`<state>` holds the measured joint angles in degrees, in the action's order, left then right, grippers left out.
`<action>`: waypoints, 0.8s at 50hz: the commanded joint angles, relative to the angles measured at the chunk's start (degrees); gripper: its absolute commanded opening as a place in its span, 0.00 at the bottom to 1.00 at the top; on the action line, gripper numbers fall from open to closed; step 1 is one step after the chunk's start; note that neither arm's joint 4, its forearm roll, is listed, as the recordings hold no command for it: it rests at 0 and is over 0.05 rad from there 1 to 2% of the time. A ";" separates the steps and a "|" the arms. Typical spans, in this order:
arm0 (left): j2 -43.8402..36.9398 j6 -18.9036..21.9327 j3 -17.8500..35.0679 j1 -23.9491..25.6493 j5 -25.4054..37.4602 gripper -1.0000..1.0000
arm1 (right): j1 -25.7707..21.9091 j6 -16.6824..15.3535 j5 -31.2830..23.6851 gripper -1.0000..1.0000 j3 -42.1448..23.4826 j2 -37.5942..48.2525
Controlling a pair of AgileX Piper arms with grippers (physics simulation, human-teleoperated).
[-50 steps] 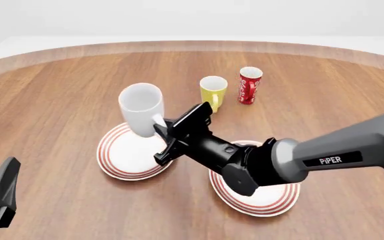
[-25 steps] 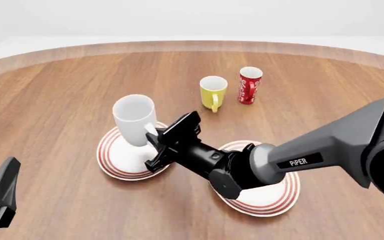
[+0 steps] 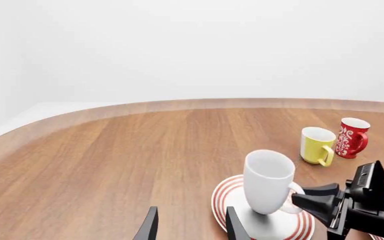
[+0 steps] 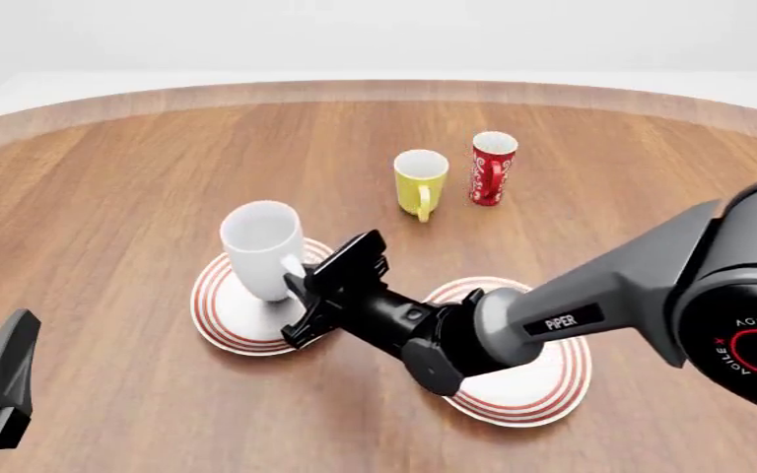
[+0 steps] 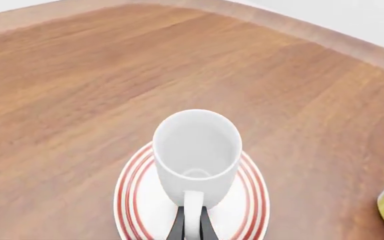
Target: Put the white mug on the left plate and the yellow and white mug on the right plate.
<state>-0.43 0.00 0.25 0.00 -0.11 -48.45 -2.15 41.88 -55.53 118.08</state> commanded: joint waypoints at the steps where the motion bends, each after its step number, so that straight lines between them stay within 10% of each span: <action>1: 0.00 0.00 0.00 0.00 0.00 1.00 | -0.08 0.30 -0.31 0.00 -0.75 0.57; 18: 0.00 0.00 0.00 0.00 0.00 1.00 | 0.21 0.06 -1.51 0.00 -1.66 1.21; 19: 0.00 0.00 0.00 0.00 0.00 1.00 | 0.13 0.10 -1.64 1.00 -1.76 1.34; 40: 0.00 0.00 0.00 0.00 0.00 1.00 | 0.17 0.67 -2.06 1.00 -0.86 0.53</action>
<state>-0.43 0.00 0.25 0.00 -0.11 -48.23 -1.79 39.92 -57.02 119.23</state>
